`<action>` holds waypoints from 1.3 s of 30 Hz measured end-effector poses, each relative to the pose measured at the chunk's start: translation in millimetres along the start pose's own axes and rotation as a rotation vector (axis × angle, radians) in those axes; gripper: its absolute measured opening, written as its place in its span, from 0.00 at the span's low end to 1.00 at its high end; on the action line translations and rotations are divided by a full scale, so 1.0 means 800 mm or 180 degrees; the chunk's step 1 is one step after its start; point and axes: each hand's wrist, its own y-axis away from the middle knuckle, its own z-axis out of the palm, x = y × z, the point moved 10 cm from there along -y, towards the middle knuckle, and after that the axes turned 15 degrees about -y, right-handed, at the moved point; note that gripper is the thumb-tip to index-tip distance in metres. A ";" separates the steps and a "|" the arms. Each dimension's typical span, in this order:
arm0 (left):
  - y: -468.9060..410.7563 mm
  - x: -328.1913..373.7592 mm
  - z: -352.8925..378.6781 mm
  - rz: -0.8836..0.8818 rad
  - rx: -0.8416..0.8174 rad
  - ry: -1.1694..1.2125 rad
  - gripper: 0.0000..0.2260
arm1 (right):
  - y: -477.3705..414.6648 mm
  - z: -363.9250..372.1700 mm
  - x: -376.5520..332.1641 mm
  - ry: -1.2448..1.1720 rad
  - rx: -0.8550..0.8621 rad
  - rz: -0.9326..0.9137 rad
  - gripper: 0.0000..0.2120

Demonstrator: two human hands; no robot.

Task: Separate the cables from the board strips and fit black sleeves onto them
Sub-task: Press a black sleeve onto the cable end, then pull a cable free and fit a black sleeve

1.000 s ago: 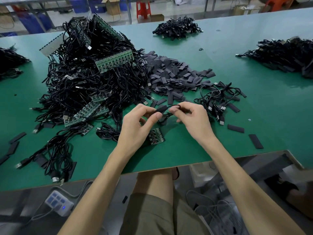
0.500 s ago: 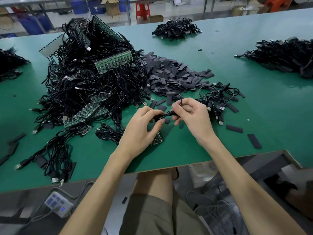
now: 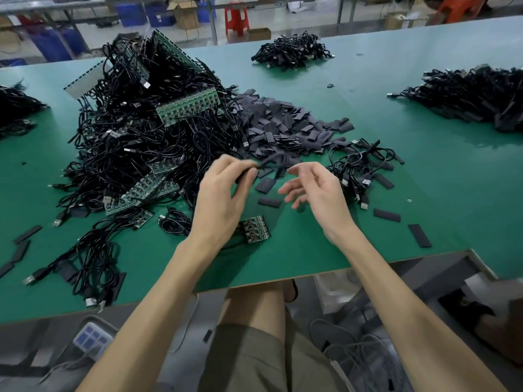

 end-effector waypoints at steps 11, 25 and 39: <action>-0.071 0.111 0.116 -0.0445 -0.1436 0.0913 0.16 | -0.003 0.002 0.000 0.1305 -0.0112 -0.0238 0.14; -0.011 -0.040 0.057 -0.0795 -0.2508 -0.0702 0.08 | -0.003 0.007 0.011 0.0567 -0.0183 0.0010 0.05; 0.036 -0.040 0.069 -0.0722 -0.2735 -0.0583 0.22 | -0.002 0.019 0.016 0.0649 -0.0639 0.0023 0.04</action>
